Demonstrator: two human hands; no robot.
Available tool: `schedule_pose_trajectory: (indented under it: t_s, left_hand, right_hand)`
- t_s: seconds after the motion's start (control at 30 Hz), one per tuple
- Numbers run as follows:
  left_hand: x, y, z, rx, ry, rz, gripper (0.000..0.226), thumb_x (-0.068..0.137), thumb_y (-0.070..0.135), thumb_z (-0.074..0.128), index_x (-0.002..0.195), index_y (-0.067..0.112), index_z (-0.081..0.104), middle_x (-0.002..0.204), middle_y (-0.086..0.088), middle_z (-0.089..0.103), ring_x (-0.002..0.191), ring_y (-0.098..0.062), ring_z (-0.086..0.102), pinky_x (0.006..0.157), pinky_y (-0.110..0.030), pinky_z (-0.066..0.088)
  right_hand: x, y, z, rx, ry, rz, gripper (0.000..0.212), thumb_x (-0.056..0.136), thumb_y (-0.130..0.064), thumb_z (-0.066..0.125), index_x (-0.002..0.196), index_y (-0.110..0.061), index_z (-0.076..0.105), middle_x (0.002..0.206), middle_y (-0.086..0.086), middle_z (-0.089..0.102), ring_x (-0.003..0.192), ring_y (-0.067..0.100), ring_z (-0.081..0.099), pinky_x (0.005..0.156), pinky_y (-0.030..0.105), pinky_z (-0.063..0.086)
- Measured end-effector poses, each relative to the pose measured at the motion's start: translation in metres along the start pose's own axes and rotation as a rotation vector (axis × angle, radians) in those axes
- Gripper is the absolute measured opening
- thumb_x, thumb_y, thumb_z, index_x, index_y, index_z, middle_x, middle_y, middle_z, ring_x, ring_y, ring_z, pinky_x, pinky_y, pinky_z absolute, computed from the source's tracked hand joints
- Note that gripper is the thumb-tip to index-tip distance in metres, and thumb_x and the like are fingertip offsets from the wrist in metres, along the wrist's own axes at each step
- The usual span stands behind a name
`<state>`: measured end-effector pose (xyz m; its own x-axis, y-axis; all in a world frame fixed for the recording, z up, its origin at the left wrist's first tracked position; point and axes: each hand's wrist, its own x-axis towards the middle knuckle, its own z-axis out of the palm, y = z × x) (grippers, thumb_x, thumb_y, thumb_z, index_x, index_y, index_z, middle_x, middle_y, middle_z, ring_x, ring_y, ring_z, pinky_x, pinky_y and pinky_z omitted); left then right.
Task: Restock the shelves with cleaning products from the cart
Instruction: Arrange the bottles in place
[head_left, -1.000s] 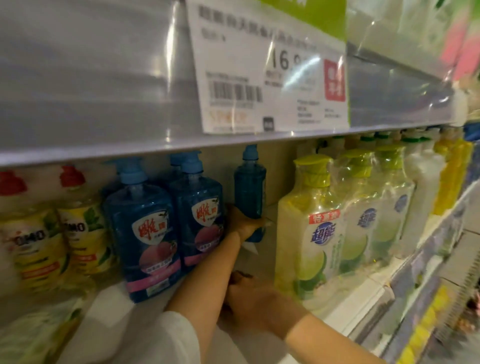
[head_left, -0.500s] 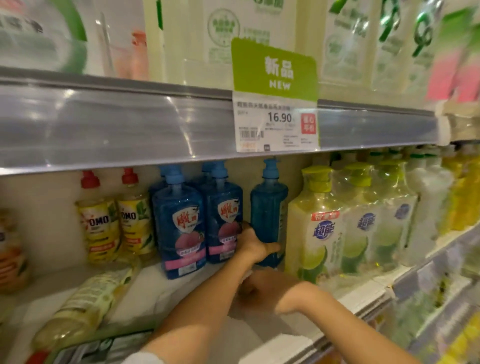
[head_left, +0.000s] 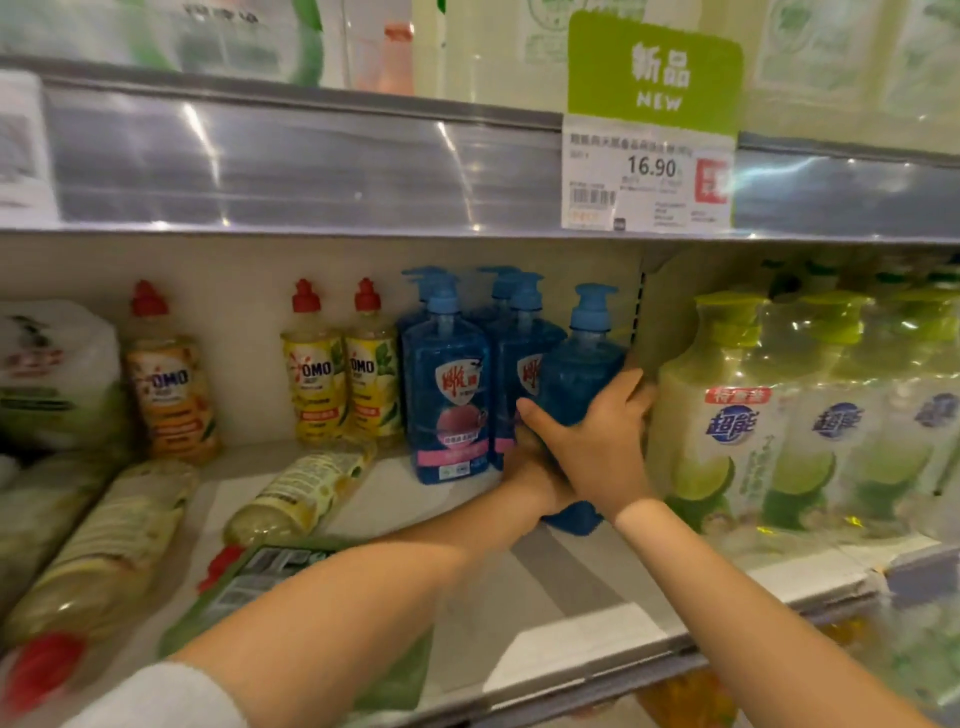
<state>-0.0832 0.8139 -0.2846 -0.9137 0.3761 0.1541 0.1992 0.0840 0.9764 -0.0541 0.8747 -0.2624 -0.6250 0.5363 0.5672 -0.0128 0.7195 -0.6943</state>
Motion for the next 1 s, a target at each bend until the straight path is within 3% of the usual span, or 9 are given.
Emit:
schedule_pose_trajectory:
  t_s: [0.1, 0.2, 0.3, 0.5, 0.57, 0.63, 0.77, 0.87, 1.0]
  left_hand:
    - [-0.005, -0.002, -0.015, -0.195, -0.054, -0.115, 0.052, 0.101, 0.045, 0.034, 0.143, 0.014, 0.038, 0.146, -0.012, 0.043, 0.135, -0.027, 0.038, 0.107, -0.038, 0.031]
    - [-0.022, -0.008, -0.048, 0.367, -0.241, 0.160, 0.064, 0.089, 0.028, 0.065, 0.144, 0.020, 0.033, 0.144, -0.004, 0.046, 0.132, -0.017, 0.043, 0.110, -0.034, 0.036]
    - [-0.038, -0.005, -0.081, 0.390, -0.394, -0.010, 0.075, 0.078, 0.016, 0.078, 0.135, 0.030, 0.031, 0.130, 0.013, 0.050, 0.117, 0.011, 0.047, 0.098, -0.011, 0.039]
    - [-0.029, 0.008, -0.124, 0.245, -0.145, 0.024, 0.100, 0.072, 0.015, 0.082, 0.144, 0.028, 0.014, 0.135, 0.015, 0.038, 0.120, -0.005, 0.046, 0.090, -0.014, 0.048]
    - [-0.026, 0.004, -0.123, 0.250, -0.187, 0.048, 0.103, 0.071, 0.016, 0.083, 0.146, 0.028, 0.013, 0.140, 0.014, 0.035, 0.122, -0.006, 0.044, 0.091, -0.014, 0.048]
    - [-0.017, -0.005, -0.116, 0.269, -0.204, 0.042, 0.105, 0.070, 0.021, 0.084, 0.147, 0.029, 0.013, 0.144, 0.013, 0.035, 0.129, -0.009, 0.041, 0.104, -0.028, 0.044]
    - [0.000, -0.015, -0.092, 0.311, -0.063, 0.068, 0.101, 0.067, 0.022, 0.086, 0.142, 0.026, 0.018, 0.128, 0.017, 0.043, 0.122, -0.004, 0.043, 0.091, -0.012, 0.045]
    - [0.011, -0.019, -0.074, 0.440, 0.010, 0.096, 0.107, 0.063, 0.027, 0.089, 0.142, 0.018, 0.018, 0.141, 0.001, 0.046, 0.131, -0.017, 0.043, 0.108, -0.035, 0.040]
    - [0.021, -0.016, -0.052, 0.534, 0.079, 0.055, 0.121, 0.062, 0.034, 0.088, 0.148, 0.015, 0.005, 0.150, -0.010, 0.027, 0.140, -0.026, 0.026, 0.112, -0.036, 0.028]
  right_hand:
    - [-0.009, 0.000, 0.012, 0.046, 0.091, -0.083, 0.099, 0.060, -0.046, 0.086, 0.132, 0.003, 0.038, 0.120, 0.020, 0.049, 0.106, 0.034, 0.053, 0.085, 0.040, 0.049]
    - [-0.014, 0.005, 0.014, 0.263, 0.059, -0.148, 0.079, 0.053, -0.051, 0.082, 0.115, -0.019, 0.044, 0.101, -0.008, 0.061, 0.086, 0.001, 0.062, 0.068, 0.017, 0.050]
    - [-0.004, 0.014, 0.010, 0.672, -0.288, -0.059, 0.071, 0.050, -0.045, 0.088, 0.106, -0.033, 0.046, 0.094, -0.020, 0.069, 0.090, -0.009, 0.065, 0.065, 0.008, 0.051]
    - [0.018, 0.028, 0.015, 1.012, -0.822, 0.186, 0.079, 0.054, -0.018, 0.088, 0.122, -0.030, 0.050, 0.109, -0.007, 0.072, 0.100, 0.014, 0.069, 0.071, 0.026, 0.058]
    - [0.021, 0.032, 0.013, 1.028, -0.830, 0.241, 0.079, 0.047, -0.027, 0.093, 0.117, -0.024, 0.056, 0.107, -0.003, 0.073, 0.098, 0.016, 0.070, 0.068, 0.022, 0.057]
    - [0.020, 0.037, 0.008, 1.015, -0.789, 0.254, 0.056, 0.062, -0.029, 0.084, 0.112, -0.024, 0.060, 0.105, -0.004, 0.074, 0.097, 0.014, 0.070, 0.065, 0.019, 0.056]
    - [0.011, 0.042, -0.002, 0.863, -0.659, 0.155, 0.029, 0.084, -0.032, 0.061, 0.109, -0.043, 0.051, 0.092, -0.037, 0.067, 0.087, -0.015, 0.063, 0.061, 0.006, 0.049]
    - [0.001, 0.048, -0.001, 0.782, -0.629, 0.086, 0.036, 0.091, -0.030, 0.055, 0.121, -0.043, 0.042, 0.096, -0.040, 0.064, 0.092, -0.019, 0.059, 0.065, 0.003, 0.047]
    - [-0.006, 0.056, 0.003, 0.714, -0.632, 0.084, 0.047, 0.082, -0.032, 0.062, 0.117, -0.050, 0.035, 0.096, -0.040, 0.063, 0.092, -0.017, 0.060, 0.066, 0.004, 0.048]
